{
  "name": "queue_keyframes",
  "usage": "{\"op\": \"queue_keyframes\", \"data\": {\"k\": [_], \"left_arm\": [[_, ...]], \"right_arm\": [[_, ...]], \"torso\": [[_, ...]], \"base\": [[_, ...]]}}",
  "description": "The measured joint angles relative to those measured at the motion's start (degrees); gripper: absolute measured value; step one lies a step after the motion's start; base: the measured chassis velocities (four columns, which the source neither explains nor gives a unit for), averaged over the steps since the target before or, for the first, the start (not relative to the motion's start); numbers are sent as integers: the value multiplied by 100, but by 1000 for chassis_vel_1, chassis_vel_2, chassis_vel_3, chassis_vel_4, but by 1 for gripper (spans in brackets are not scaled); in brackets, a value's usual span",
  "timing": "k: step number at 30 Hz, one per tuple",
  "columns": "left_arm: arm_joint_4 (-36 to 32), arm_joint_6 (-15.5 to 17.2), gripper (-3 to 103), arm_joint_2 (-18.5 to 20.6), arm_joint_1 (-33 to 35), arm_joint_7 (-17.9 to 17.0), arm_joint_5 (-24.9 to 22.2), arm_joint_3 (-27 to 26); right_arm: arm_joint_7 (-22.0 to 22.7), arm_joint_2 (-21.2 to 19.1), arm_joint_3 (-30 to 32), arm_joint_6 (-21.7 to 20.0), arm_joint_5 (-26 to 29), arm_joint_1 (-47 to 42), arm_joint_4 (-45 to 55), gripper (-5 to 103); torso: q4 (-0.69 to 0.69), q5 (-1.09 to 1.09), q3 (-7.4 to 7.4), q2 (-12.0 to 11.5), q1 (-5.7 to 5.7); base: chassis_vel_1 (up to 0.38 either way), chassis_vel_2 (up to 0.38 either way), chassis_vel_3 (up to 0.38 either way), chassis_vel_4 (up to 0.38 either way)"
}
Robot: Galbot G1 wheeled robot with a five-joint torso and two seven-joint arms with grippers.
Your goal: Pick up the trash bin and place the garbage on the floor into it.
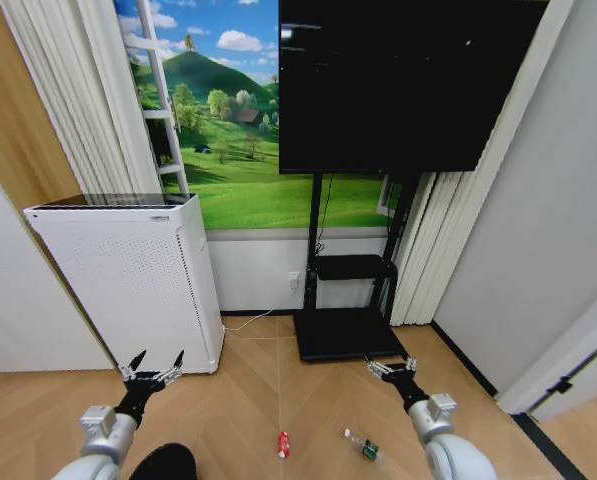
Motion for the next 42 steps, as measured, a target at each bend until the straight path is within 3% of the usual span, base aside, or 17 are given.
{"op": "queue_keyframes", "data": {"k": [16, 29, 42], "left_arm": [[17, -67, 100, -59, 19, 2, 33, -7], [90, -172, 100, -79, 11, 28, 118, -11], [118, -206, 100, -61, 7, 26, 223, -19]], "right_arm": [[77, -1, 12, 6, 28, -16, 74, 100], [90, -1, 34, 13, 23, -42, 123, 100], [108, 6, 33, 8, 18, -43, 140, 100]], "torso": [[-1, 0, -118, -205, -90], [1, 0, -330, -574, -247], [0, 0, -451, -787, -339]], "base": [[0, 0, 0, 0], [0, 0, 0, 0], [0, 0, 0, 0]]}}
